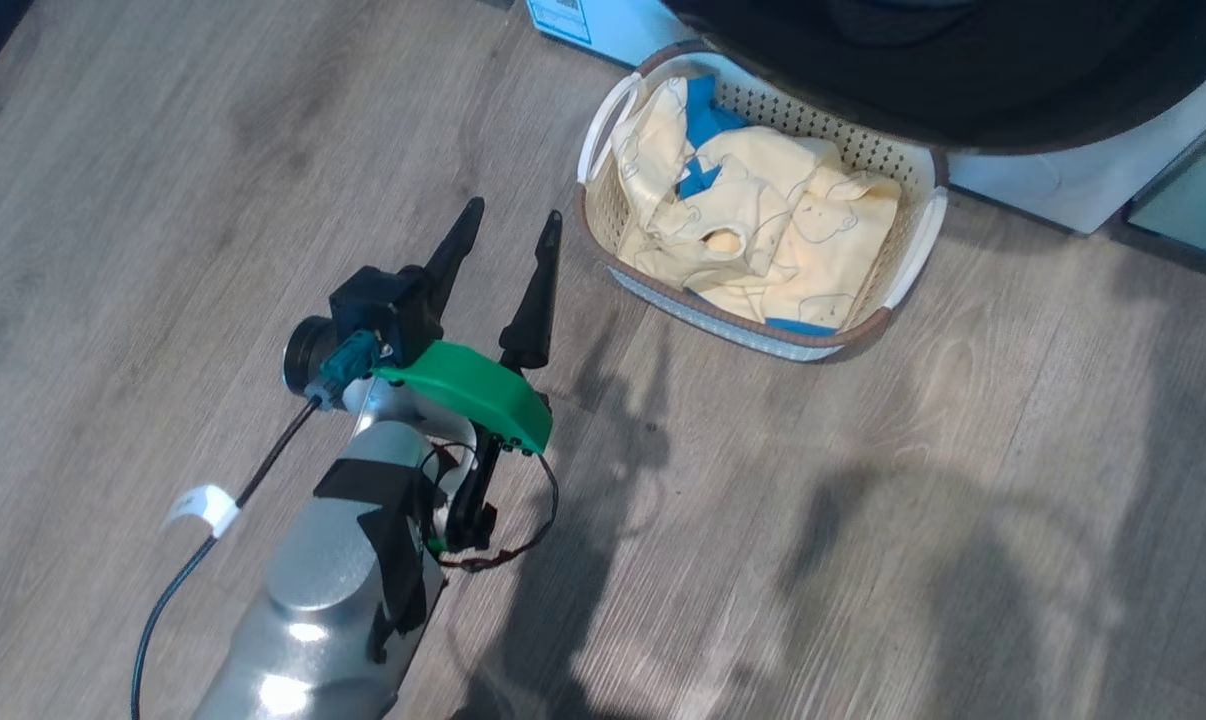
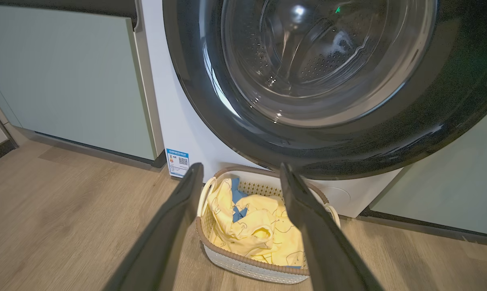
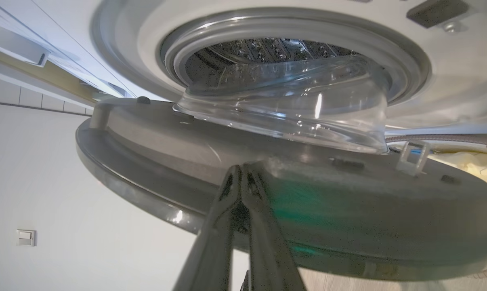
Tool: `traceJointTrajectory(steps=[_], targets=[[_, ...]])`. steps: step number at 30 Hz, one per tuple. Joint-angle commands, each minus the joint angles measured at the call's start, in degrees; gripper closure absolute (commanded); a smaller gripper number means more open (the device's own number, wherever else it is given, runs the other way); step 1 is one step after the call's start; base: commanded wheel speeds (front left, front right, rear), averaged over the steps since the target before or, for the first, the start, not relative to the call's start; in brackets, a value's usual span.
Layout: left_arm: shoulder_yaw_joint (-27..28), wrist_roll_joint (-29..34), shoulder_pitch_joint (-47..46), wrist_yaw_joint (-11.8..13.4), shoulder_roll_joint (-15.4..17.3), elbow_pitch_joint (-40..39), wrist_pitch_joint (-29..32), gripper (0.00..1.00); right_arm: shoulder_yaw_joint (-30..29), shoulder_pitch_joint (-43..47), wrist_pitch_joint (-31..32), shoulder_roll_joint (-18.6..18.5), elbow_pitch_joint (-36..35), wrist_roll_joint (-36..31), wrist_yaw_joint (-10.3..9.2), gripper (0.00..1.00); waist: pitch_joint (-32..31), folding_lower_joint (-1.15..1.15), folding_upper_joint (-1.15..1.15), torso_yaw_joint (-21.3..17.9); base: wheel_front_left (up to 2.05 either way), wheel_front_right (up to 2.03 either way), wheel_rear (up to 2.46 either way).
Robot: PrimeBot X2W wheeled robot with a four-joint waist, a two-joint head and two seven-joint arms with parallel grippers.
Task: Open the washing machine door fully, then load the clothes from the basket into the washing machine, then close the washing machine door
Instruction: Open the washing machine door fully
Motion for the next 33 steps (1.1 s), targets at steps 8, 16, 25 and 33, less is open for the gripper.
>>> traceJointTrajectory(steps=[8, 16, 25, 33], targets=[[3.6, 2.0, 0.4, -0.8, 1.4, -0.6, -0.4, 0.0, 1.9, 4.3, 2.9, 3.2, -3.9, 0.6, 0.02, 1.0, -2.7, 0.0, 0.0, -0.8, 0.0, 0.0, 0.0], [4.7, 3.0, 1.7, -1.7, 1.4, 0.1, -0.4, 0.0, 3.2, 8.5, 4.7, 5.2, -5.3, 0.7, 0.02, 1.0, -5.7, 0.0, 0.0, -1.6, 0.0, 0.0, 0.0], [5.1, 3.4, 2.6, -2.1, 1.4, 0.9, -0.4, 0.0, 4.5, 11.9, 6.5, 7.1, -6.6, 0.8, 0.02, 1.0, -8.4, 0.0, 0.0, -1.9, 0.0, 0.0, 0.0], [6.2, 4.0, 3.9, -2.7, 1.4, 1.8, -0.4, 0.0, 5.9, 15.1, 8.2, 9.2, -7.9, 0.9, 0.02, 1.0, -11.1, 0.0, 0.0, -1.9, 0.0, 0.0, 0.0]])
